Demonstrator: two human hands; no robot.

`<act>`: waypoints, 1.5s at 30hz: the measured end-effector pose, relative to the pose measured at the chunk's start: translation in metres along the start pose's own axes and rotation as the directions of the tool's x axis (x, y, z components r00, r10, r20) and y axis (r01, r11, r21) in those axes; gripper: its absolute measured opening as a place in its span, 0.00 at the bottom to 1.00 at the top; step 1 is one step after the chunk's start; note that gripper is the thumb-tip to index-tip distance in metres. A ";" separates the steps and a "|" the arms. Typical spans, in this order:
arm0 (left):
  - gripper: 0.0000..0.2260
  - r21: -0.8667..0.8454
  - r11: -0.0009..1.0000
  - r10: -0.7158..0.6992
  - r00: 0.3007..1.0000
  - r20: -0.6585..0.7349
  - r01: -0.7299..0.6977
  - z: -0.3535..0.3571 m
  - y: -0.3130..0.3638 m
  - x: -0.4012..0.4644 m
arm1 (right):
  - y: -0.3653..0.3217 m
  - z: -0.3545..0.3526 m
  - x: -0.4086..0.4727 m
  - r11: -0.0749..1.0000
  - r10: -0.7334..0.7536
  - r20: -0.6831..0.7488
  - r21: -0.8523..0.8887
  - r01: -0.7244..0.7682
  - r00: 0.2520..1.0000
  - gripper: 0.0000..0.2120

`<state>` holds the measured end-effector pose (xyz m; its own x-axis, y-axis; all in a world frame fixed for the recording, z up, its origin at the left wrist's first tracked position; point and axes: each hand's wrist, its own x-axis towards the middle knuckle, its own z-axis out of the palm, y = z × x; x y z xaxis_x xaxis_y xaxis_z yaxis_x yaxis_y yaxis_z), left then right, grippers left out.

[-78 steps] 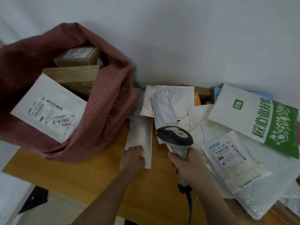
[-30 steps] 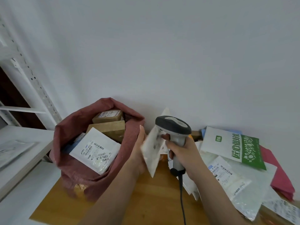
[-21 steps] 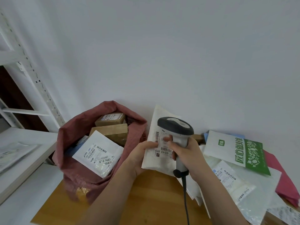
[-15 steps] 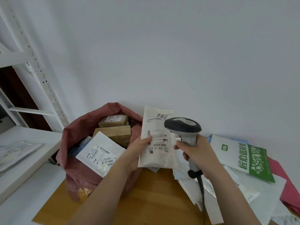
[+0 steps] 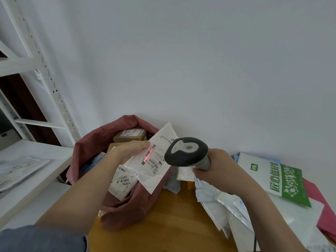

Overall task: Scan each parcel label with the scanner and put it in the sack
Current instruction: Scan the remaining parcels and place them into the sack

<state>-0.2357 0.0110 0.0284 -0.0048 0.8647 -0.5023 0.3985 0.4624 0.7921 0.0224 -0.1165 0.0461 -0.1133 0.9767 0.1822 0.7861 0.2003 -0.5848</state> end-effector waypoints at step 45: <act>0.16 0.011 0.926 0.201 0.469 -0.860 -0.377 -0.048 -0.083 0.062 | 0.018 0.043 0.040 0.828 0.205 0.275 0.464 -0.316 0.939 0.08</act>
<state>-0.3132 0.0361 -0.0521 -0.7108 0.6675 0.2219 0.3813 0.1005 0.9190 0.0056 -0.0707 0.0088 -0.1126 0.9797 -0.1660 0.4046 -0.1074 -0.9082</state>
